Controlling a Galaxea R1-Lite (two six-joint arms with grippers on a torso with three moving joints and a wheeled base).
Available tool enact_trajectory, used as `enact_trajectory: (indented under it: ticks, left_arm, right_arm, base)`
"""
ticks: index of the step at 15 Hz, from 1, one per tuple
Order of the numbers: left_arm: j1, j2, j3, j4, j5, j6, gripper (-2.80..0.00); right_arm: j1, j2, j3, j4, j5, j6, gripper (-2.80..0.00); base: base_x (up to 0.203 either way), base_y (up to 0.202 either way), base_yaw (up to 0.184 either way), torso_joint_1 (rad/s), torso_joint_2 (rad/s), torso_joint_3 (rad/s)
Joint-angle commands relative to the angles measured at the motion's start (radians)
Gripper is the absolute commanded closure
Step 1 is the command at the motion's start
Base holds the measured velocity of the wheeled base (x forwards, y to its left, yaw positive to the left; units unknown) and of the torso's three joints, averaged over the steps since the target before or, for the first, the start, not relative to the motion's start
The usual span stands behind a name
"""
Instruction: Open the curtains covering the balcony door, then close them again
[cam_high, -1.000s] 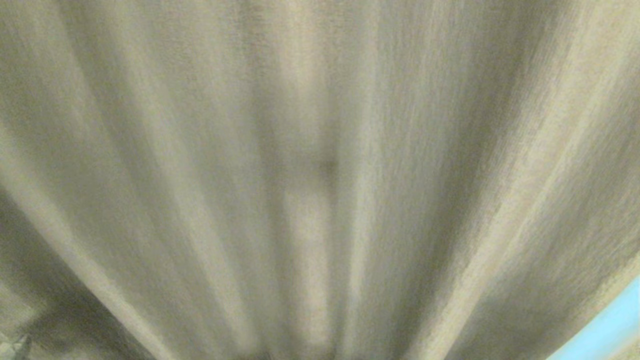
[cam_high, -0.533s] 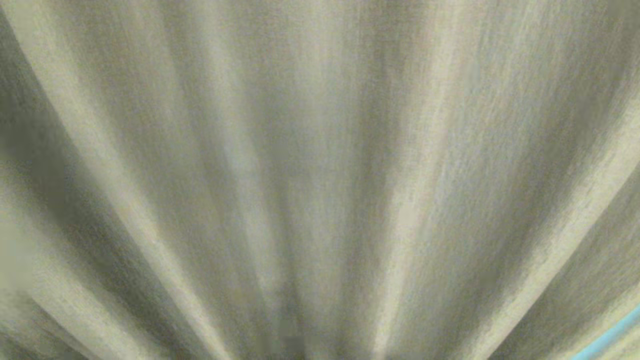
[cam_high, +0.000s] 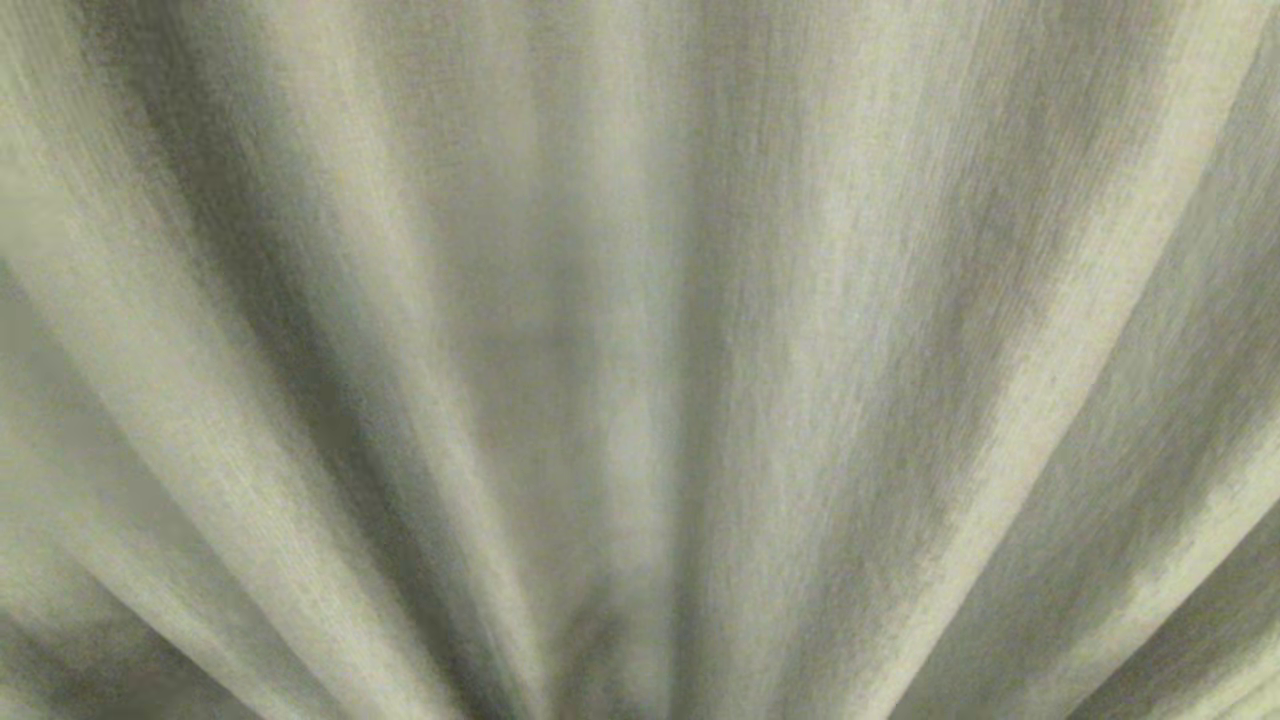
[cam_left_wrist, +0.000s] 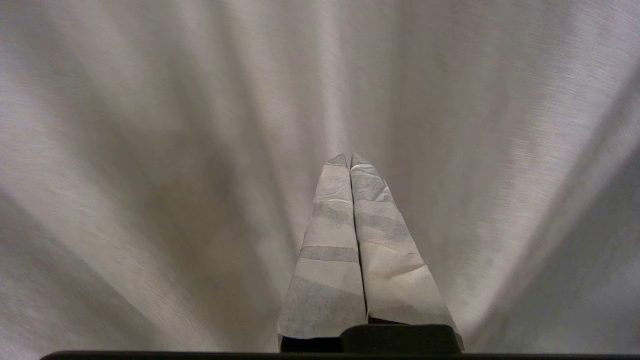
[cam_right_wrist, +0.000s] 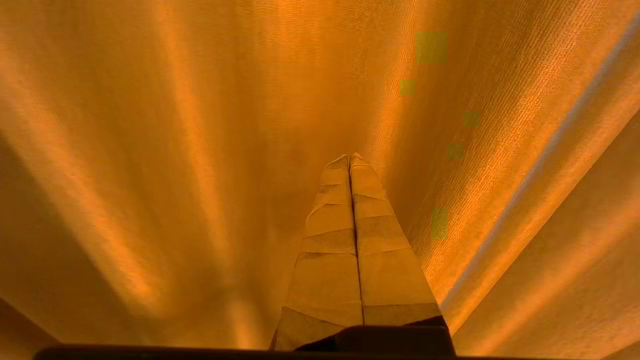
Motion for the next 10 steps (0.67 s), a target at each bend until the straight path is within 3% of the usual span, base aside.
enact_trajectory:
  ticks: [1,10]
  left_arm:
    - [0.000,-0.037,0.000,0.000,0.000,-0.001,0.00]
    - [0.000,-0.037,0.000,0.000,0.000,-0.002,0.00]
  right_arm:
    - [0.000,0.000,0.000,0.000,0.000,-0.001,0.00]
    - [0.000,0.000,0.000,0.000,0.000,-0.001,0.00]
  base:
    - [0.000,0.000,0.000,0.000,0.00,0.000]
    - [0.000,0.000,0.000,0.000,0.00,0.000]
